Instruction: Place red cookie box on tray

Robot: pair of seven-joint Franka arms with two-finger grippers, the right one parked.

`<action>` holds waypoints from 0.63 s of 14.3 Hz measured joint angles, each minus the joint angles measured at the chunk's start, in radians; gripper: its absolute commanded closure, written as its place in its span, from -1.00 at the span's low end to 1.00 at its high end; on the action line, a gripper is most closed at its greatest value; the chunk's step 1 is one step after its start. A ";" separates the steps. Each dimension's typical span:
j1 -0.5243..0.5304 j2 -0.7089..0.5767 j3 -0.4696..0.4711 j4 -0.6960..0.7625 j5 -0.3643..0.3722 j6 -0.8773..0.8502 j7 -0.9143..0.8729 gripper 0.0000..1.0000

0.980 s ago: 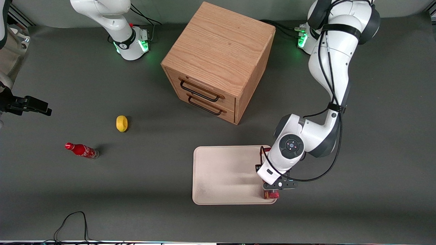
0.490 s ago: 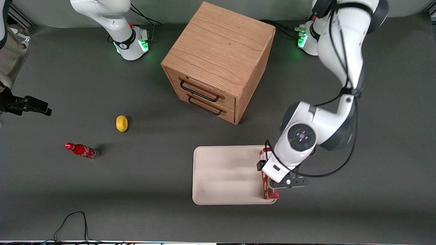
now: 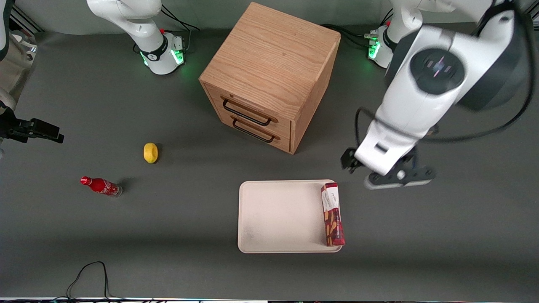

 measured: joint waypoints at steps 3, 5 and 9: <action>0.053 -0.078 0.008 -0.020 0.000 -0.120 0.092 -1.00; 0.117 -0.127 0.011 -0.079 0.000 -0.132 0.181 -1.00; 0.241 -0.256 0.013 -0.270 -0.012 -0.080 0.343 -1.00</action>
